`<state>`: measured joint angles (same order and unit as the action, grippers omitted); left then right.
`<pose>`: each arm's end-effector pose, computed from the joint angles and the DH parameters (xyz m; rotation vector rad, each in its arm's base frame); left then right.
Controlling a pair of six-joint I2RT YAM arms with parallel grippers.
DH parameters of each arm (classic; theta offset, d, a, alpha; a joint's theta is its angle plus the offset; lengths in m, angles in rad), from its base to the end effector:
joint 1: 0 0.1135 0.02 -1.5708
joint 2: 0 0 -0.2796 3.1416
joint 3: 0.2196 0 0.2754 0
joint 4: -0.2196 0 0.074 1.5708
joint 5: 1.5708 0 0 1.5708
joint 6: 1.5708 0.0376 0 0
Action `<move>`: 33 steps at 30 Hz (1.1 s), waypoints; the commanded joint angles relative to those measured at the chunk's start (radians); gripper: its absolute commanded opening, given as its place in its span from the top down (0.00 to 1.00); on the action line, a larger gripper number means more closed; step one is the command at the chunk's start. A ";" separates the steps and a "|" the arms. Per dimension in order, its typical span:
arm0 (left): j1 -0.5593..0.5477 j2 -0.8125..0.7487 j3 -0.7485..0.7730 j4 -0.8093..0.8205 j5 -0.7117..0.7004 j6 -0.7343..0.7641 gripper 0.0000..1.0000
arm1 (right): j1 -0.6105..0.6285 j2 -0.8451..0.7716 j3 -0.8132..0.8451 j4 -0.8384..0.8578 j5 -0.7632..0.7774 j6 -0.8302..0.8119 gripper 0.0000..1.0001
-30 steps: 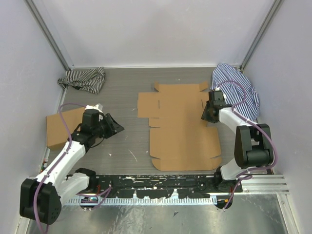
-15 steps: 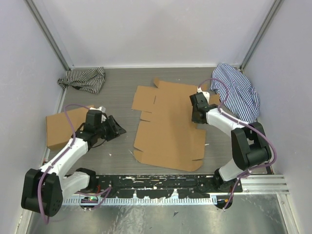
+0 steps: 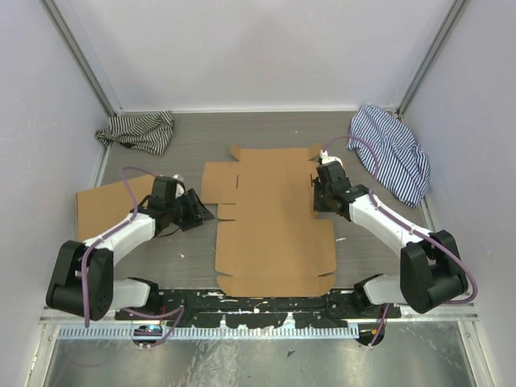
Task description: Fold the paper box
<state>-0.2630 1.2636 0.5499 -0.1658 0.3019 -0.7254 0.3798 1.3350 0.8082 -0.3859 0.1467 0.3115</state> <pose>0.2365 -0.0753 0.1647 -0.4505 2.5260 -0.7807 0.2669 0.1006 0.2141 -0.0224 2.4732 0.1151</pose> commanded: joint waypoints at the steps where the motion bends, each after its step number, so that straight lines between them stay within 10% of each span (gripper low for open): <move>1: -0.010 0.082 0.061 0.077 0.019 0.014 0.43 | 0.039 -0.011 0.004 0.027 -0.044 -0.028 0.93; 33: -0.232 0.135 0.210 0.013 -0.021 -0.049 0.47 | 0.078 0.069 0.042 -0.019 0.049 0.024 0.93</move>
<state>-0.4591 1.4075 0.7010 -0.1158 0.3206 -0.7750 0.4484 1.4033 0.8089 -0.4198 0.1623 0.3202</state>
